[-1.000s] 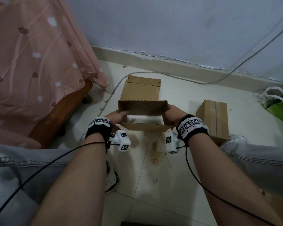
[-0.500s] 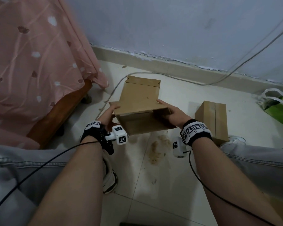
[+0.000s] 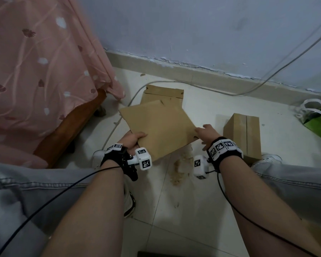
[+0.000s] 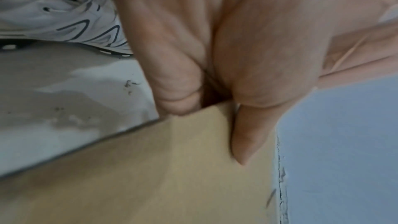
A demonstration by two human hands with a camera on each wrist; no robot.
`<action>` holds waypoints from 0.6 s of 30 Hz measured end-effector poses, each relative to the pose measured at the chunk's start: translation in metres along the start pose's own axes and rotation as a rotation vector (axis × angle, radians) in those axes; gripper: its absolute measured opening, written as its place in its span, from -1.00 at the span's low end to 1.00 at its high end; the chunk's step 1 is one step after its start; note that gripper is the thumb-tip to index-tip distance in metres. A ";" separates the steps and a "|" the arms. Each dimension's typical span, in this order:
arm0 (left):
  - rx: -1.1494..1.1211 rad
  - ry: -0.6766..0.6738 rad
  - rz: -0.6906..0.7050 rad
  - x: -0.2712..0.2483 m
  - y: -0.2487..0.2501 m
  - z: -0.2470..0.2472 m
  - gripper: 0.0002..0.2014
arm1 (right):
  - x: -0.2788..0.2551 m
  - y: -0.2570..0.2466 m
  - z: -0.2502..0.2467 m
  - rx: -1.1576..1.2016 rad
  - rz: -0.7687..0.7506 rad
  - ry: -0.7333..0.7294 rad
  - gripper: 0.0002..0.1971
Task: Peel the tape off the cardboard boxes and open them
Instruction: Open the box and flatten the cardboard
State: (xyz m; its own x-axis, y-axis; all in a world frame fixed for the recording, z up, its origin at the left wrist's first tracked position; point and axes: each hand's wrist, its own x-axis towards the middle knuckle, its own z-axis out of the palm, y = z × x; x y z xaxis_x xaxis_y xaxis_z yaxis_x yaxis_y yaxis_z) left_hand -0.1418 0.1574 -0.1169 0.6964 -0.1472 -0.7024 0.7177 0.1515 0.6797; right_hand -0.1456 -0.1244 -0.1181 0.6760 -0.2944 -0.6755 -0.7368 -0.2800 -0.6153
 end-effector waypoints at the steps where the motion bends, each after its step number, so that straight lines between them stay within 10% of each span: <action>1: -0.022 -0.014 -0.006 0.001 -0.003 0.000 -0.60 | 0.000 0.002 0.003 0.032 0.038 0.005 -0.33; 10: 0.075 -0.018 -0.070 0.001 -0.022 -0.004 -0.58 | 0.007 0.035 0.040 0.670 0.216 -0.082 -0.62; 18: 0.009 -0.046 -0.047 0.001 -0.036 -0.009 -0.61 | 0.013 0.038 0.045 0.485 0.254 -0.001 -0.51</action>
State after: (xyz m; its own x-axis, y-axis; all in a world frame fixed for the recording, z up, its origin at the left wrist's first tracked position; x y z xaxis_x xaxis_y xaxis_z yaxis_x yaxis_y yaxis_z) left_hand -0.1672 0.1609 -0.1439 0.6612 -0.1984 -0.7235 0.7496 0.1342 0.6482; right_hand -0.1647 -0.0976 -0.1687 0.4765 -0.2970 -0.8275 -0.7964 0.2529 -0.5494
